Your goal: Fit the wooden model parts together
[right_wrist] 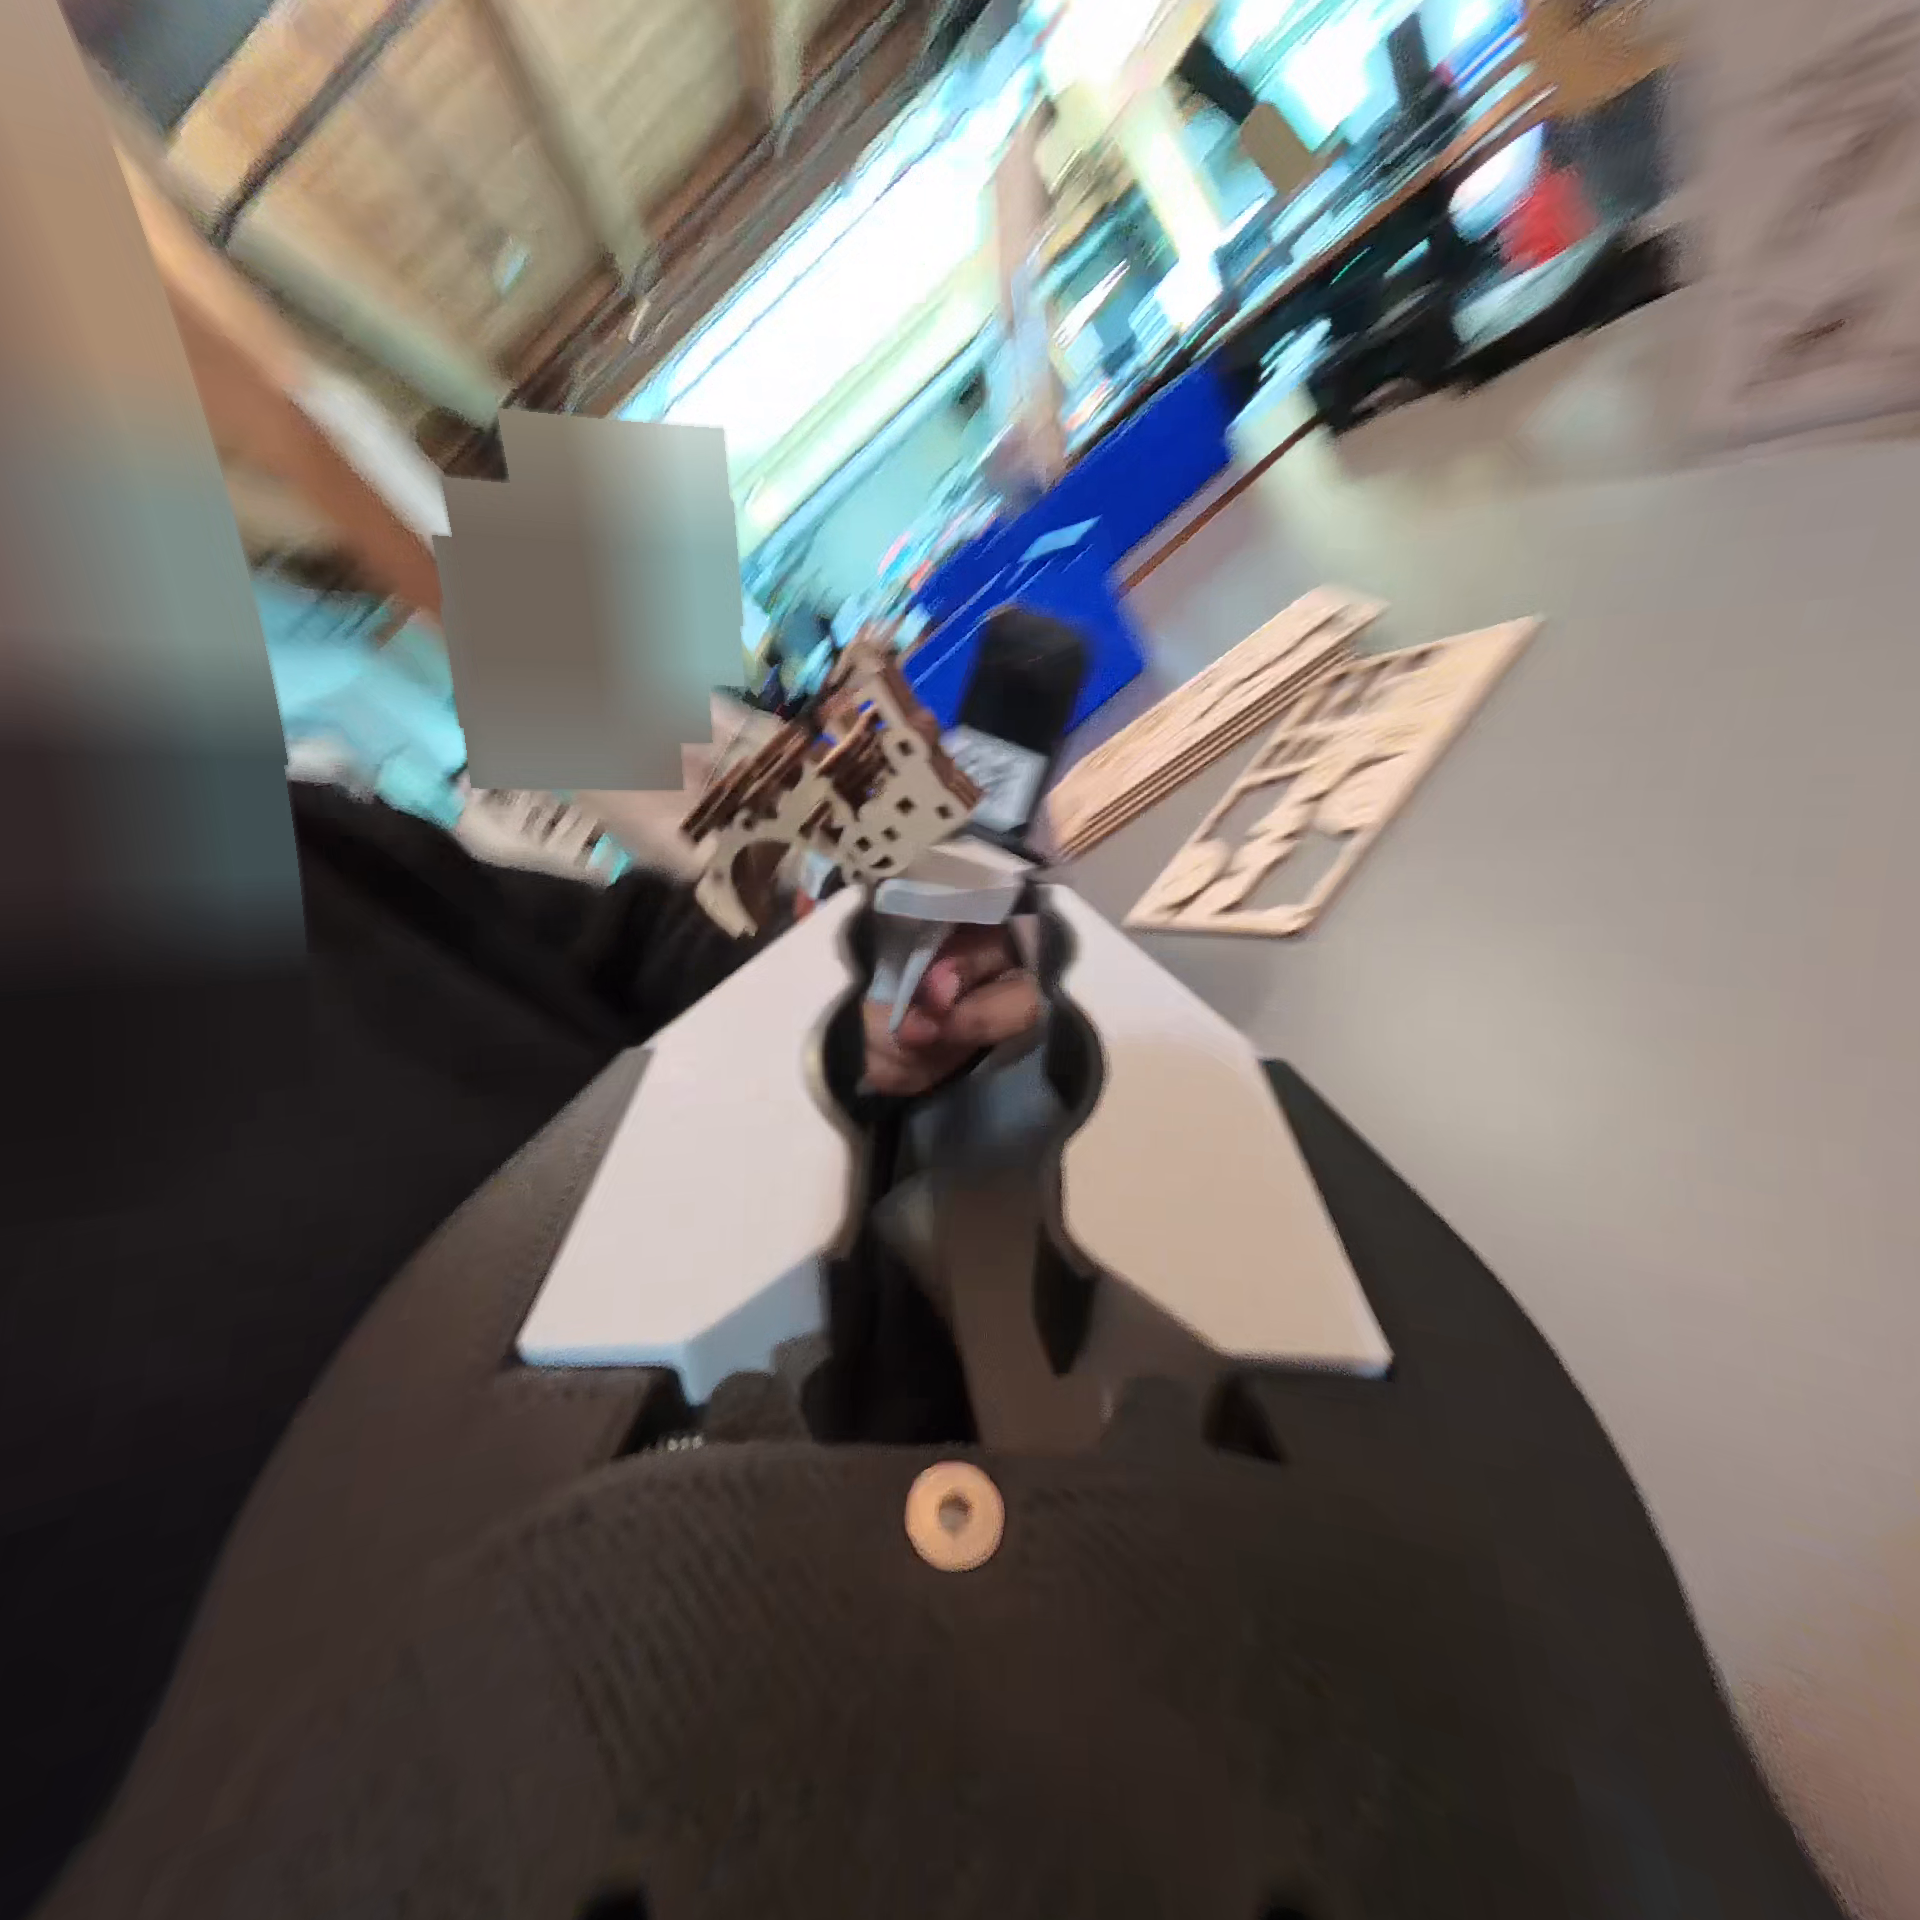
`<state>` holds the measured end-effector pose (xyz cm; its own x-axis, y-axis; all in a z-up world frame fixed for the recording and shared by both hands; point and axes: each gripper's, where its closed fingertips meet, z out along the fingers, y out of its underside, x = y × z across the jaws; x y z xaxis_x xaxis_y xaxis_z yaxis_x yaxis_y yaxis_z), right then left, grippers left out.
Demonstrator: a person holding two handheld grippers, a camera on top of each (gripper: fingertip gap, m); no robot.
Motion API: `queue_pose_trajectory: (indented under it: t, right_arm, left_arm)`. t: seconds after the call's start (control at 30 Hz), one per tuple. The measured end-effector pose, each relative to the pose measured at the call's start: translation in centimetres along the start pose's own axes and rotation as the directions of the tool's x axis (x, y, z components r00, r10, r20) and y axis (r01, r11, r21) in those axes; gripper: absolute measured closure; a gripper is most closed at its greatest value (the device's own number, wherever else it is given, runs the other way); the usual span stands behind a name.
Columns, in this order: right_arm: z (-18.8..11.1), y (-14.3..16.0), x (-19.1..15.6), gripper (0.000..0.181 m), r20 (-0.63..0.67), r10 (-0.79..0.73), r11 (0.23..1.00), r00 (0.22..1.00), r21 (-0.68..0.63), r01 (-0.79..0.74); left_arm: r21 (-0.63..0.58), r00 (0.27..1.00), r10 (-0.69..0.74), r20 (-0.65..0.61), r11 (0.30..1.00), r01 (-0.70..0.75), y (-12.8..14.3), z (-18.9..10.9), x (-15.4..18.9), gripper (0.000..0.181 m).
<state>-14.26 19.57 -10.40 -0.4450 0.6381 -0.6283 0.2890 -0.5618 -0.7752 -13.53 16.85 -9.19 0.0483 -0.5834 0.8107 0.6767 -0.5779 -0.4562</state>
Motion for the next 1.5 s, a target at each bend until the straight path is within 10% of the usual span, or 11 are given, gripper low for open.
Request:
queue_pose_trajectory:
  t: [0.23, 0.57, 0.87, 1.27, 1.5]
  right_arm:
    - [-0.9, -2.6, 0.6, 0.180, 0.074, 0.259, 0.920, 0.963, 0.285, -0.269]
    - [2.4, 0.7, -1.0, 0.154, 0.060, 0.244, 0.964, 0.968, 0.098, -0.249]
    - [4.9, 2.9, 0.4, 0.125, -0.223, 0.107, 0.994, 0.969, 0.050, -0.098]
    - [4.6, 2.9, 0.1, 0.167, -0.236, 0.023, 0.999, 0.972, 0.033, -0.016]
    - [3.4, 1.6, -1.3, 0.167, -0.094, 0.069, 0.996, 0.993, 0.062, -0.063]
  left_arm:
    - [0.009, 0.911, 0.279, 0.303, 0.955, -0.295, -1.8, -1.4, -2.3, 0.174]
    - [-0.089, 0.736, 0.453, 0.503, 0.874, -0.477, -2.9, -2.8, -3.8, 0.174]
    - [-0.159, 0.522, 0.526, 0.672, 0.791, -0.591, -4.1, -4.3, -5.0, 0.174]
    - [-0.104, 0.597, 0.525, 0.606, 0.797, -0.596, -3.5, -3.4, -3.8, 0.171]
    - [0.079, 0.834, 0.397, 0.383, 0.885, -0.458, -3.7, -2.5, -1.5, 0.159]
